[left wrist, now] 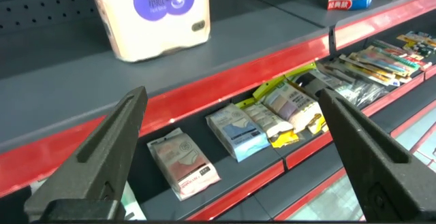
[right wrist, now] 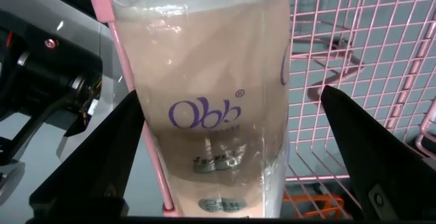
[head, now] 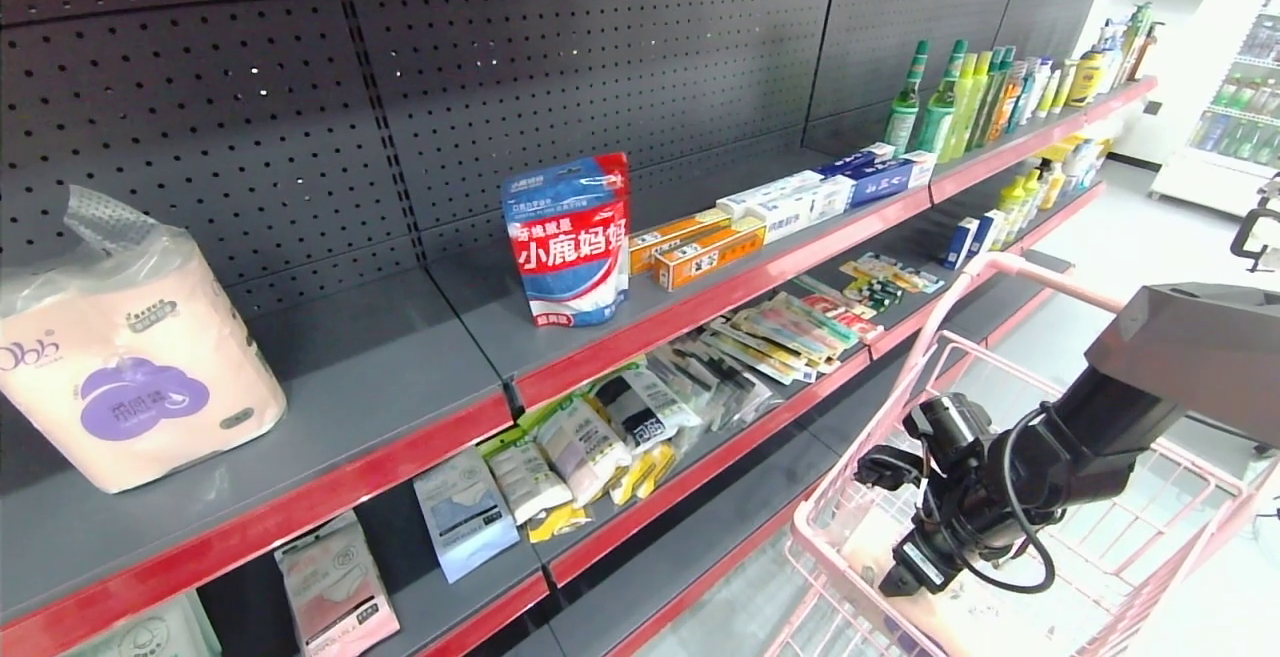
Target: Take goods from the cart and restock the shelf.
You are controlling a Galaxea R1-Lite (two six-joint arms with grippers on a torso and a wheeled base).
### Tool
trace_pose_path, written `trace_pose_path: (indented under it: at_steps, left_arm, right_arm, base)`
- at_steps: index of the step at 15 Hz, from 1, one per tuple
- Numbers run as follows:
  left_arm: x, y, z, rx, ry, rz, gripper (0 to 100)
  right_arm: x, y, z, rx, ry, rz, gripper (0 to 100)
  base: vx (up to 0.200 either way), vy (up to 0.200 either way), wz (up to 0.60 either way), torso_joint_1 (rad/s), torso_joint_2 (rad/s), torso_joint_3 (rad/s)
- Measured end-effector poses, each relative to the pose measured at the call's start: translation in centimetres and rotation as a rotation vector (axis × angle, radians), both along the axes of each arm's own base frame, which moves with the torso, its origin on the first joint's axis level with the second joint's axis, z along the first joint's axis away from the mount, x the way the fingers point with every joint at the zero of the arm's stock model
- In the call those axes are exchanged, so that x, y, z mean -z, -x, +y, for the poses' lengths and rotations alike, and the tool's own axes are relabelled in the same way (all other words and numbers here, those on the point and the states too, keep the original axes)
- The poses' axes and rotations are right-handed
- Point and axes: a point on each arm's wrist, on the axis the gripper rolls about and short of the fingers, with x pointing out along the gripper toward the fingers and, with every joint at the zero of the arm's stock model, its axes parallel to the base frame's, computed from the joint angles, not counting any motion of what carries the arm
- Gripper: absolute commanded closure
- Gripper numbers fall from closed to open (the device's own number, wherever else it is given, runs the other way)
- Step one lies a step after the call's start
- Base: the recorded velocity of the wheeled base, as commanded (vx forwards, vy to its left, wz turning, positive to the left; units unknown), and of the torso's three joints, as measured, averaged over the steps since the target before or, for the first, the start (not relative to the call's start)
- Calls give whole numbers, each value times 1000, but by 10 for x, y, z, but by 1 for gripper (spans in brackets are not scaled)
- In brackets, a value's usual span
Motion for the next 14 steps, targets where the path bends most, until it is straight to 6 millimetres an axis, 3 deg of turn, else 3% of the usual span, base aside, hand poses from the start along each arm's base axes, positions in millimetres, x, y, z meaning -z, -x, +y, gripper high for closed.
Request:
trace_pose_path:
  at_steps: [14]
  left_arm:
    - [0,0,0,0,0,-1,0]
  right_arm:
    - [3,-4,-3,-1,-3,-1,0]
  base:
    - [0,0,0,-2,4,2]
